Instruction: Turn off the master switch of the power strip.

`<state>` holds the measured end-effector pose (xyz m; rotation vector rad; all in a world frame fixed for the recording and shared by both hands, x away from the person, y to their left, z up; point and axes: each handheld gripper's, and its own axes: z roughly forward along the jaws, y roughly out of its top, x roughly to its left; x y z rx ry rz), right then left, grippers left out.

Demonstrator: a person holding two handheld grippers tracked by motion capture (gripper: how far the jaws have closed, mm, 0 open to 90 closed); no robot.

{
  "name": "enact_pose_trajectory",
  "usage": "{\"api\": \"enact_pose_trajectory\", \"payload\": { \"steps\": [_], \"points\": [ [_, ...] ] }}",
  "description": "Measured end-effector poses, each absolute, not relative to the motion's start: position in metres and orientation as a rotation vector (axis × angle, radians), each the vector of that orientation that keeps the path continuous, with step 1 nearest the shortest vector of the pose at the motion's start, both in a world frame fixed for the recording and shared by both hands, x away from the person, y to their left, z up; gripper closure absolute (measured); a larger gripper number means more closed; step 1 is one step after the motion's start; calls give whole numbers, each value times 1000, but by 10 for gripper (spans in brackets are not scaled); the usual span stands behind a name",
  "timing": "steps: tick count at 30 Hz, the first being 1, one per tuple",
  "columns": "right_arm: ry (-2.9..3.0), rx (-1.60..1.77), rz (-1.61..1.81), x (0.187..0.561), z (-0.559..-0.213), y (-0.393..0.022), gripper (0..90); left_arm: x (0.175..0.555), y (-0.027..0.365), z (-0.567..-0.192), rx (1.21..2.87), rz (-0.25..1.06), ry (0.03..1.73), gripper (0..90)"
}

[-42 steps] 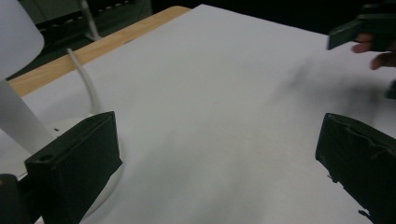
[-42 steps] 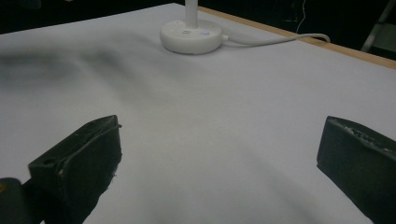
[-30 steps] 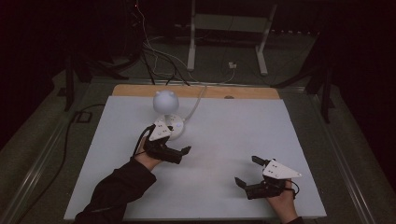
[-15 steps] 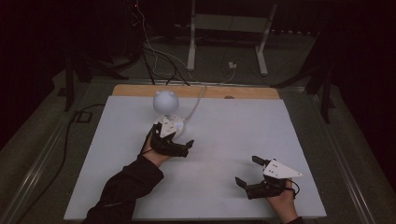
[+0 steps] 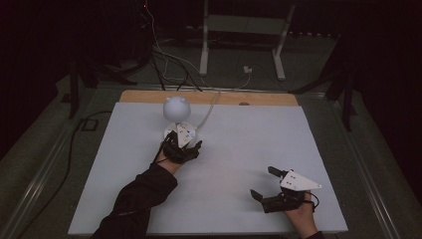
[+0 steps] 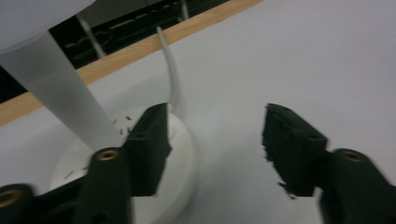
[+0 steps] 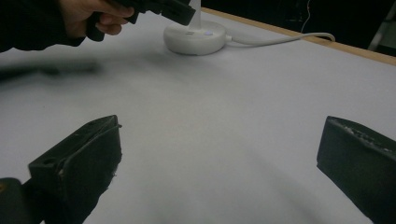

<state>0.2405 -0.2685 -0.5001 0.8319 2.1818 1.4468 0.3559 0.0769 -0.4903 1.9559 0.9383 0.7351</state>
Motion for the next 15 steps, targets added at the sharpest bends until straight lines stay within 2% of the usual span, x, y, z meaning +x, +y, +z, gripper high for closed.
{"api": "enact_pose_trajectory", "payload": {
  "steps": [9, 15],
  "points": [
    [2186, 830, 1457, 241, -500, -269, 0, 367, 76, -497, 1950, 801, 961, 731],
    [2185, 833, 1464, 241, -500, -270, 0, 377, 75, -498, 1938, 833, 1008, 810]
  ]
}}
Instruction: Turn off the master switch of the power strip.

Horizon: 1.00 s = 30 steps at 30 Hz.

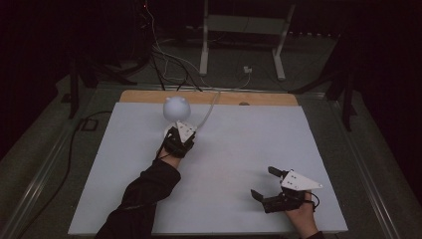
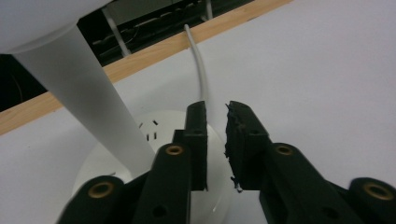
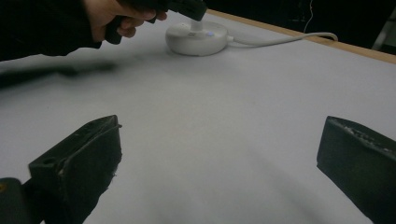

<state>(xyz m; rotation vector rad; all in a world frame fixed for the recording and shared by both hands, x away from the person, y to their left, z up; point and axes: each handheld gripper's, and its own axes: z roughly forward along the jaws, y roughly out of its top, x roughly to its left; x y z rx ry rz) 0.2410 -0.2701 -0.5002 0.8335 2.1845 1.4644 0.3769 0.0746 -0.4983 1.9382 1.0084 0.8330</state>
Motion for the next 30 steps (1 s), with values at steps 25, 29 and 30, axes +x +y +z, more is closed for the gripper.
{"api": "enact_pose_trajectory", "payload": {
  "steps": [25, 29, 30],
  "points": [
    [2190, 831, 1463, 241, -500, -270, 0, 397, 67, -522, 2052, 913, 989, 900],
    [2190, 830, 1462, 241, -500, -270, 0, 399, 67, -521, 2064, 928, 991, 900],
    [2191, 831, 1461, 241, -500, -270, 0, 399, 66, -521, 2067, 939, 992, 900]
  ]
}}
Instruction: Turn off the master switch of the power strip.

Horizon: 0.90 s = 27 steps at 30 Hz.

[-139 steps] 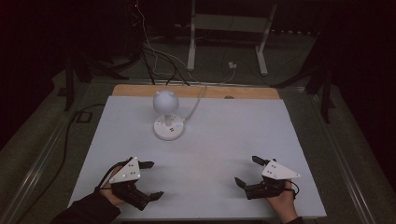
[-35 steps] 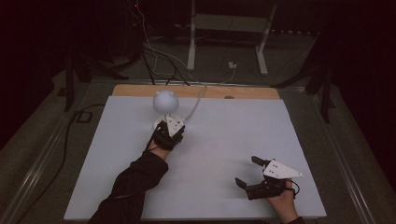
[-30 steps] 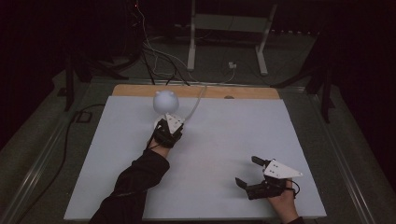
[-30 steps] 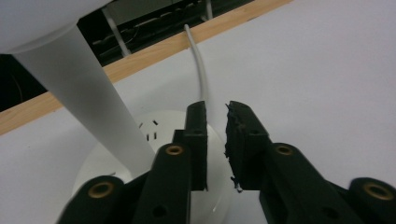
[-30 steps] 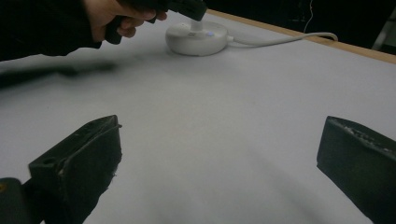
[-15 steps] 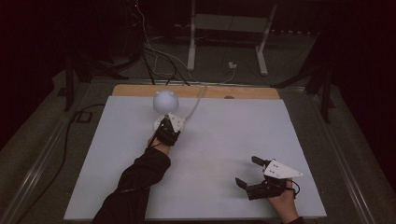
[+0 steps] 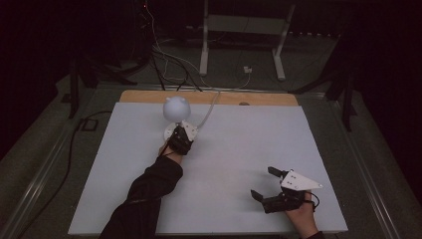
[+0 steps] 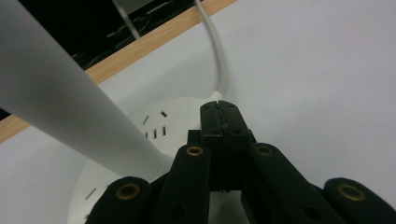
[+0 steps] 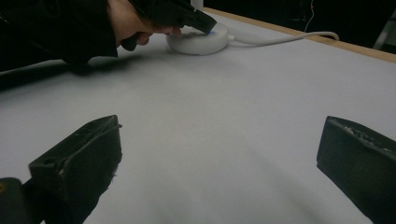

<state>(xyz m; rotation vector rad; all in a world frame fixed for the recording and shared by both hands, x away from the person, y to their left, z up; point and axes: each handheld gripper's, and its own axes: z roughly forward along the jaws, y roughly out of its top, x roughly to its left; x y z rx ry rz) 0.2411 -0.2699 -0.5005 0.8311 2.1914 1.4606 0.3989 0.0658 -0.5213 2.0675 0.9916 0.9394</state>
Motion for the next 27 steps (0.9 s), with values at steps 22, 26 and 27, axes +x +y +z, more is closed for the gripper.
{"api": "enact_pose_trajectory", "payload": {
  "steps": [22, 26, 27],
  "points": [
    [2198, 831, 1451, 241, -501, -269, 0, 404, 61, -518, 2162, 942, 981, 900],
    [2199, 828, 1450, 241, -501, -269, 0, 406, 62, -515, 2178, 916, 984, 900],
    [2199, 829, 1449, 241, -501, -269, 0, 406, 62, -515, 2187, 921, 977, 900]
  ]
}}
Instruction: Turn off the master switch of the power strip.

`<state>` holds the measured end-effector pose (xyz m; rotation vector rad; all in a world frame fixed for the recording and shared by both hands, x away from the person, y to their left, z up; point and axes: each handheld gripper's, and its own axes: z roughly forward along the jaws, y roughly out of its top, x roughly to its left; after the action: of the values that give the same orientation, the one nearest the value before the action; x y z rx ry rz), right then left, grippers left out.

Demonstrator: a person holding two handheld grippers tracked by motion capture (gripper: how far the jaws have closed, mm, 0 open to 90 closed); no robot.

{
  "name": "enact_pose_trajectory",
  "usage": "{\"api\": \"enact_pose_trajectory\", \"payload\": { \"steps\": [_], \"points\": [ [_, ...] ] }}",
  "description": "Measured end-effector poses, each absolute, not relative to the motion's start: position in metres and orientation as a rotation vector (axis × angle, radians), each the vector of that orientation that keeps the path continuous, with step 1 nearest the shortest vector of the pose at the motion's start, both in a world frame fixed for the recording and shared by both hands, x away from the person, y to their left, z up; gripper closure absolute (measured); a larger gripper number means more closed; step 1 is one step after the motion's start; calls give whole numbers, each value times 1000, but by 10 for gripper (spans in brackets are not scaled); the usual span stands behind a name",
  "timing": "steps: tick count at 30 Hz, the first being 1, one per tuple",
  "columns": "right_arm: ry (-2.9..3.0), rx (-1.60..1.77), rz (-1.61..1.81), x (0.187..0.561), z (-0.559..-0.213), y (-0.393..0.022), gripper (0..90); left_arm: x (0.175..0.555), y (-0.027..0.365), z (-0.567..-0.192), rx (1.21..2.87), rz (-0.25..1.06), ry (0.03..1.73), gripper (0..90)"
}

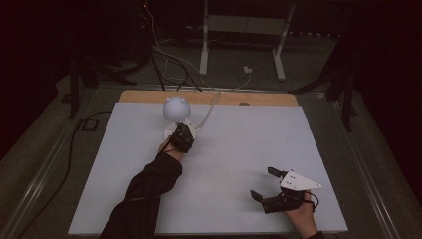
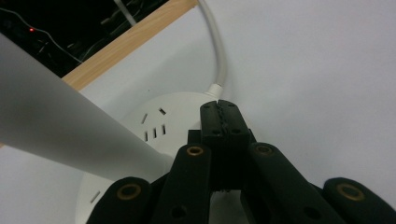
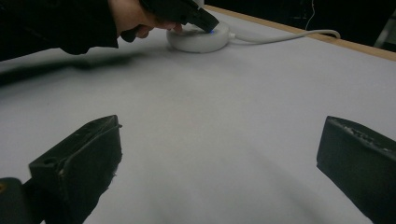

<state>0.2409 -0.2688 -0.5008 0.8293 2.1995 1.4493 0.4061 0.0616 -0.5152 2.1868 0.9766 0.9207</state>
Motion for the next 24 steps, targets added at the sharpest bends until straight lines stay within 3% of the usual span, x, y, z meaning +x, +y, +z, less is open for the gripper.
{"api": "enact_pose_trajectory", "payload": {
  "steps": [24],
  "points": [
    [2213, 827, 1437, 241, -502, -266, 0, 413, 58, -508, 2313, 898, 923, 900]
  ]
}}
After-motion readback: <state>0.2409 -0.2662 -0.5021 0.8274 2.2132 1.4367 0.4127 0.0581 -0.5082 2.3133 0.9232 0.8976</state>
